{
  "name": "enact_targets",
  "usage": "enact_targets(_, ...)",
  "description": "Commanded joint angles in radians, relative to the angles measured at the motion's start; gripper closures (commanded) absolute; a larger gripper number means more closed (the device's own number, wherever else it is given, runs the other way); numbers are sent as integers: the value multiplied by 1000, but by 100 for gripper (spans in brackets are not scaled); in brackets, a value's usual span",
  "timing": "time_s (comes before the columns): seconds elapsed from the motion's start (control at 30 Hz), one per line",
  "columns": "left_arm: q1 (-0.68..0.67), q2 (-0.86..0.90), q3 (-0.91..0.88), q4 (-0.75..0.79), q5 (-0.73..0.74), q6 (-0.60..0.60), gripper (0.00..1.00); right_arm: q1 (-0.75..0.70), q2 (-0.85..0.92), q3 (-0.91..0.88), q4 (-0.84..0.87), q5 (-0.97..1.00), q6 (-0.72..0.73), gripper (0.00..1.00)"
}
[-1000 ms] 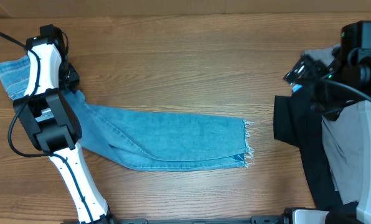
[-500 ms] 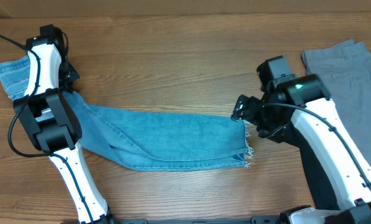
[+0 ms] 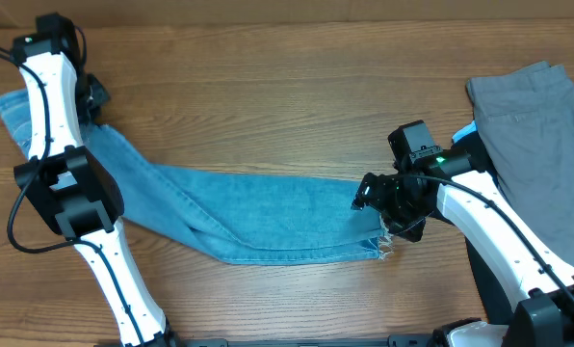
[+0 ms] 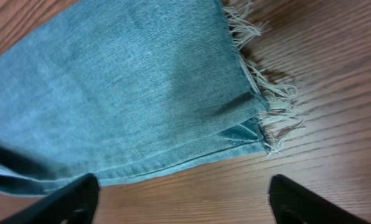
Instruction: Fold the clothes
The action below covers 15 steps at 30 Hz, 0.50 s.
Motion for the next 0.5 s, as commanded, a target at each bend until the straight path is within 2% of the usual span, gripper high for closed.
enact_targets(0.0,-2,-59,102,-29,80,12,96,17,-2,-17,14,-11,10,21)
enact_targets(0.07,-2,-62,154,-63,123,12,96,23,2,-47,53,-12,11,36)
enact_targets(0.17,-2,-67,196,-90,150,12,96,23,14,-82,97,-12,33,50)
enact_targets(0.23,-2,-76,223,-111,154,13,96,23,30,-93,113,-13,33,56)
enact_targets(0.37,-2,-120,243,-129,157,29,96,23,87,-93,135,-13,29,58)
enact_targets(0.47,-2,-161,243,-130,156,29,96,23,133,-93,172,-12,29,74)
